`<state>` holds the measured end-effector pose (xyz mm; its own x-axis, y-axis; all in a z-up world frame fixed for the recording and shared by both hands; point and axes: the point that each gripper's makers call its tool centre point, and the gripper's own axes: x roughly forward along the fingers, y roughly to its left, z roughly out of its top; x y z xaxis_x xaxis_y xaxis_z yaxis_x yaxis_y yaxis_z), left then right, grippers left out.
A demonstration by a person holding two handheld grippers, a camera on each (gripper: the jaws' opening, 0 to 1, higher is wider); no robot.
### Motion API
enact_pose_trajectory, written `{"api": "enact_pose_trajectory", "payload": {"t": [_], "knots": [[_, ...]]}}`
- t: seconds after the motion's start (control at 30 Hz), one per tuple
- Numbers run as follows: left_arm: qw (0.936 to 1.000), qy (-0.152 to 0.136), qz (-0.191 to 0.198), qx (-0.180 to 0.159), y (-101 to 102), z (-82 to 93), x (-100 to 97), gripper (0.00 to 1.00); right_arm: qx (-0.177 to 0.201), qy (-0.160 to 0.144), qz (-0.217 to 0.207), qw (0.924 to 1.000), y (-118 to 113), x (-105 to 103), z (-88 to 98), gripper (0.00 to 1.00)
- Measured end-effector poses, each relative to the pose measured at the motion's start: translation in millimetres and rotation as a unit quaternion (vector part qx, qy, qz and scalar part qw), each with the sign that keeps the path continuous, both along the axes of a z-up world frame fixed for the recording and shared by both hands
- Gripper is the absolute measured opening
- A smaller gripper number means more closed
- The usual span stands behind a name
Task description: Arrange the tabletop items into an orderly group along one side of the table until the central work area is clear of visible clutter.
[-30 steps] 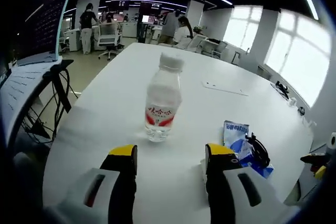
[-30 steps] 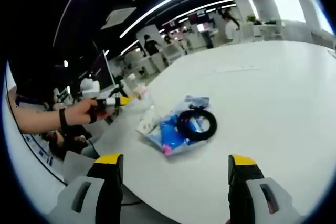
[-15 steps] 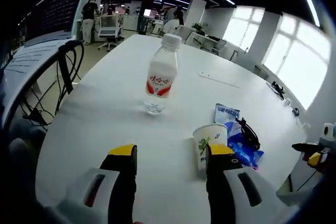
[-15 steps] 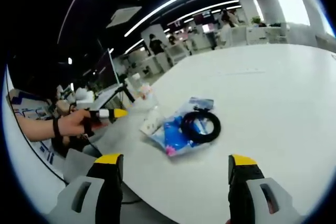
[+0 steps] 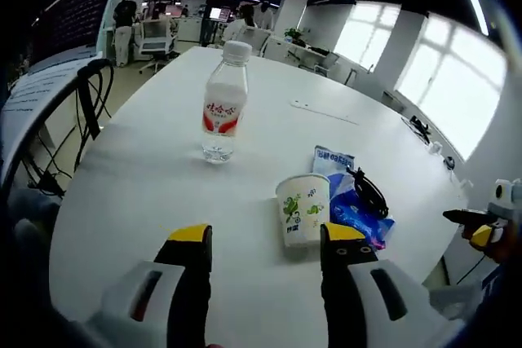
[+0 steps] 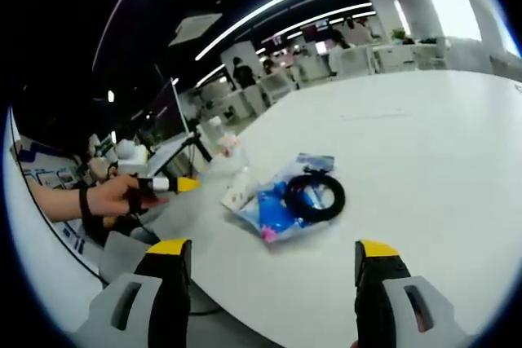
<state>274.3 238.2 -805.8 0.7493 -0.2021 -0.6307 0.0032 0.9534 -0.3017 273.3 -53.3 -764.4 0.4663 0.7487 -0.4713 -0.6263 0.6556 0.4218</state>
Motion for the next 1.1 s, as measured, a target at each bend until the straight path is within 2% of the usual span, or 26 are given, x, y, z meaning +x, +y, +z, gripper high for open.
{"api": "enact_pose_trajectory", "payload": {"t": [0.03,0.23,0.63,1.1], "knots": [[1.0,0.002,-0.002,-0.006,3.0,-2.2,1.1,0.52,0.0,0.001,0.001,1.0,-0.2,-2.4,-0.6,0.84],[0.9997,0.013,-0.017,-0.014,-20.5,-3.0,3.7,0.53,-0.003,0.003,0.0,1.0,-6.0,-5.3,-1.4,0.84],[0.9985,0.032,-0.038,-0.023,-46.9,-14.3,13.2,0.53,-0.007,0.0,-0.005,1.0,-15.4,-3.2,0.0,0.84],[0.9973,0.051,-0.038,-0.036,-55.8,-33.3,24.2,0.52,-0.008,0.003,-0.005,0.9999,-14.4,-9.0,-0.7,0.84]]}}
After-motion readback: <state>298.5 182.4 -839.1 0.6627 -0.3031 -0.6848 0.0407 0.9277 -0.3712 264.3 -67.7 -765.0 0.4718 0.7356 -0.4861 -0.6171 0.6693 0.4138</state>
